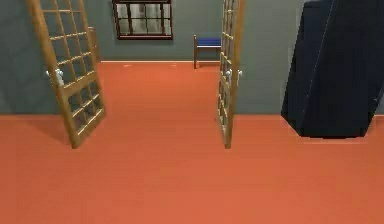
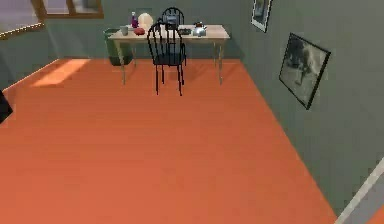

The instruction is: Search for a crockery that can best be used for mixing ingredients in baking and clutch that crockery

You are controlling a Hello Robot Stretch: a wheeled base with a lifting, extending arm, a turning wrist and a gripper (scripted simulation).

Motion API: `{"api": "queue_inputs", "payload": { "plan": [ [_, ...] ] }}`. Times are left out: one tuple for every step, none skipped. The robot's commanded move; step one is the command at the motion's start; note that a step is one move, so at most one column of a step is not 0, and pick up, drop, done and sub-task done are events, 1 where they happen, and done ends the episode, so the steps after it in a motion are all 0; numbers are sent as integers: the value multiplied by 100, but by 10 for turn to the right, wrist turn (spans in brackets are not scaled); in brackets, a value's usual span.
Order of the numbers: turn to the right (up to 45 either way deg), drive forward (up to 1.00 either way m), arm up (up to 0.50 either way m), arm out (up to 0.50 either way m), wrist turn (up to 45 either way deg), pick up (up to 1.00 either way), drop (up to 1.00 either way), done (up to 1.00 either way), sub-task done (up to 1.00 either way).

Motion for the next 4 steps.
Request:
{"api": "queue_inputs", "payload": {
  "plan": [
    [-330,0,0,0,0,0,0,0,0],
    [0,45,0,0,0,0,0,0,0],
    [-360,0,0,0,0,0,0,0,0],
    [0,50,0,0,0,0,0,0,0]
  ]
}}
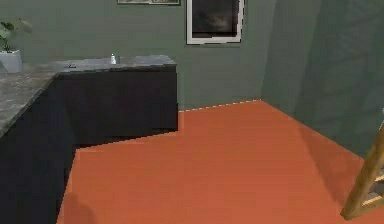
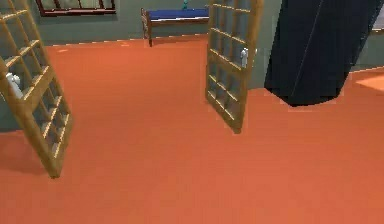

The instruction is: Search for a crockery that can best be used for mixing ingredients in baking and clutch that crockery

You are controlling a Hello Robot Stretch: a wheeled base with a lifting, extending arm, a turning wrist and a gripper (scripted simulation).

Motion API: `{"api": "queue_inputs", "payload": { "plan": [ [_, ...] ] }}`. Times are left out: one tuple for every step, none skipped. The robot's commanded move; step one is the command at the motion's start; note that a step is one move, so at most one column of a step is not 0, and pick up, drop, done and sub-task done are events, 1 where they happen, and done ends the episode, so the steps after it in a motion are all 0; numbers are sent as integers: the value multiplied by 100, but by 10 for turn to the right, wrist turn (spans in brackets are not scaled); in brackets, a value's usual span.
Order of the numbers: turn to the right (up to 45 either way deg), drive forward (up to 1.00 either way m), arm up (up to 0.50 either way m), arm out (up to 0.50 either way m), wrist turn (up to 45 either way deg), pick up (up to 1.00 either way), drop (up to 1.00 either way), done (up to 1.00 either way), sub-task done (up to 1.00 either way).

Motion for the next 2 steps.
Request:
{"api": "queue_inputs", "payload": {
  "plan": [
    [-180,0,0,0,0,0,0,0,0],
    [0,75,0,0,0,0,0,0,0]
  ]
}}
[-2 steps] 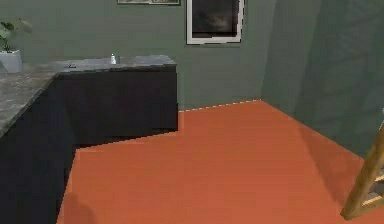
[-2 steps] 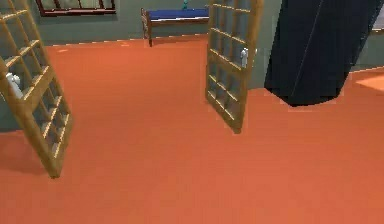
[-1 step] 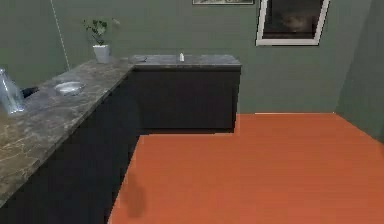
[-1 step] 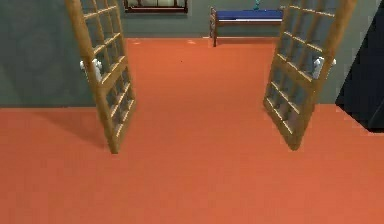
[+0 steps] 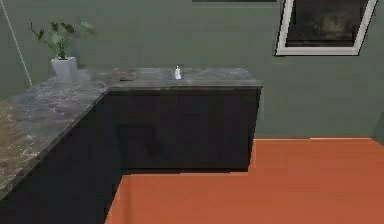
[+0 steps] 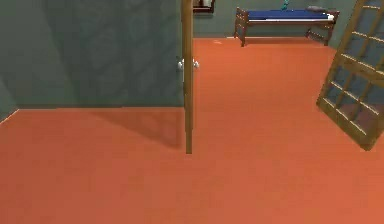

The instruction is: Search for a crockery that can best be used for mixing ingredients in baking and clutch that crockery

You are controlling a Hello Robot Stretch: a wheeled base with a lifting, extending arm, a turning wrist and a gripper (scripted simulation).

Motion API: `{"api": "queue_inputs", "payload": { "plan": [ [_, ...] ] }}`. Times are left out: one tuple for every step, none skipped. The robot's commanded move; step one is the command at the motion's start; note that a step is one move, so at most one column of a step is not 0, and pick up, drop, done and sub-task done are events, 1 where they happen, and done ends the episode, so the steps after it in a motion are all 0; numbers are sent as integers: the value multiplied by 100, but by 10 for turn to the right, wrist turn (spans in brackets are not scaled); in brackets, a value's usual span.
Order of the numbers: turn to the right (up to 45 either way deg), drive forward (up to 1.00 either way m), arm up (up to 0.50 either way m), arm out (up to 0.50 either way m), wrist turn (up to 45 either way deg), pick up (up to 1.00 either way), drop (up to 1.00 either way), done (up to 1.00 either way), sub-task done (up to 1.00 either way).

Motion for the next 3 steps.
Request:
{"api": "queue_inputs", "payload": {
  "plan": [
    [-450,0,0,0,0,0,0,0,0],
    [-450,0,0,0,0,0,0,0,0],
    [-450,0,0,0,0,0,0,0,0]
  ]
}}
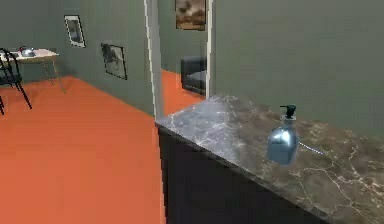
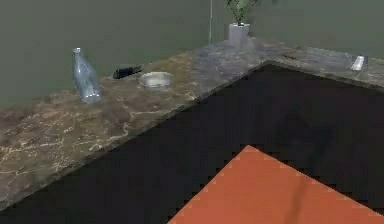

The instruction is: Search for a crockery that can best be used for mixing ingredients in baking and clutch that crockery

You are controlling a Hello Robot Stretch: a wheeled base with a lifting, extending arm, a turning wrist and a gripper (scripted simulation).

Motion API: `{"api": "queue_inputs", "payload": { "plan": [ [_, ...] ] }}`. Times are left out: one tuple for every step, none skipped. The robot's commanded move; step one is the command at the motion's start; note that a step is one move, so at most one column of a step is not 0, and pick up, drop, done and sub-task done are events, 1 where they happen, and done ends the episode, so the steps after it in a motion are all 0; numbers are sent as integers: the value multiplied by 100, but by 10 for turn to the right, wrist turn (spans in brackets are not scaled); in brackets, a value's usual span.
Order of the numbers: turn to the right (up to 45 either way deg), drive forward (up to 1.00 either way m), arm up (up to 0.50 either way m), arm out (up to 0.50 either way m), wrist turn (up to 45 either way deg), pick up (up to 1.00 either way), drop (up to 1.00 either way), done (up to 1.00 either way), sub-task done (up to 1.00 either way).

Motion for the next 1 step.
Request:
{"api": "queue_inputs", "payload": {
  "plan": [
    [450,0,0,0,0,0,0,0,0]
  ]
}}
